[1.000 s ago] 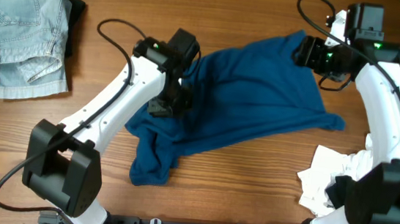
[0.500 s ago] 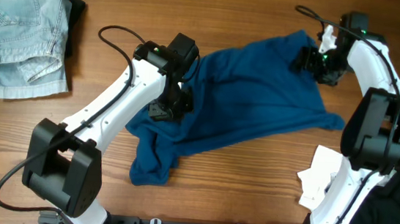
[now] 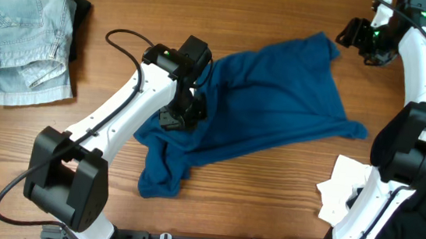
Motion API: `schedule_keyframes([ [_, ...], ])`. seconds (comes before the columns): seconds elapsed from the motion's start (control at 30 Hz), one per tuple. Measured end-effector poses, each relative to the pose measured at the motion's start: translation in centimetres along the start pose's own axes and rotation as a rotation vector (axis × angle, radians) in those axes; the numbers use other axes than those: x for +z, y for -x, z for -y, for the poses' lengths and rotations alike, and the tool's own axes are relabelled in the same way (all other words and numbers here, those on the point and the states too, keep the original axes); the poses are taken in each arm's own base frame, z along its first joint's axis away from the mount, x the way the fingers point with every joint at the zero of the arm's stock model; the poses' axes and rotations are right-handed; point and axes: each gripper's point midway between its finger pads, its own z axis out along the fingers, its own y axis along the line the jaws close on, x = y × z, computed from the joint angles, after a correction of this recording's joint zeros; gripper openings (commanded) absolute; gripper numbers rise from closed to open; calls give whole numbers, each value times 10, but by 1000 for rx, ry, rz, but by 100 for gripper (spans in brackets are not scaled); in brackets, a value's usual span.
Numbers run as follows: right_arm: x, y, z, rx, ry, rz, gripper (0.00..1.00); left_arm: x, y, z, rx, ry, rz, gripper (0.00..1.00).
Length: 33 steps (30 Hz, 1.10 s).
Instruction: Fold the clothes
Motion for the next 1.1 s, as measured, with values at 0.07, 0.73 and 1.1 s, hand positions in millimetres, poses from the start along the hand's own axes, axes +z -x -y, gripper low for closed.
schedule_keyframes([
  [0.07,3,0,9,24,-6,-7,63,0,-1,-1,-1,2,-3,4],
  [0.73,66,6,31,110,-3,5,59,0,-13,4,-9,-34,-65,4],
  [1.1,102,3,9,115,30,-4,4,-1,-19,7,-16,-53,-94,4],
])
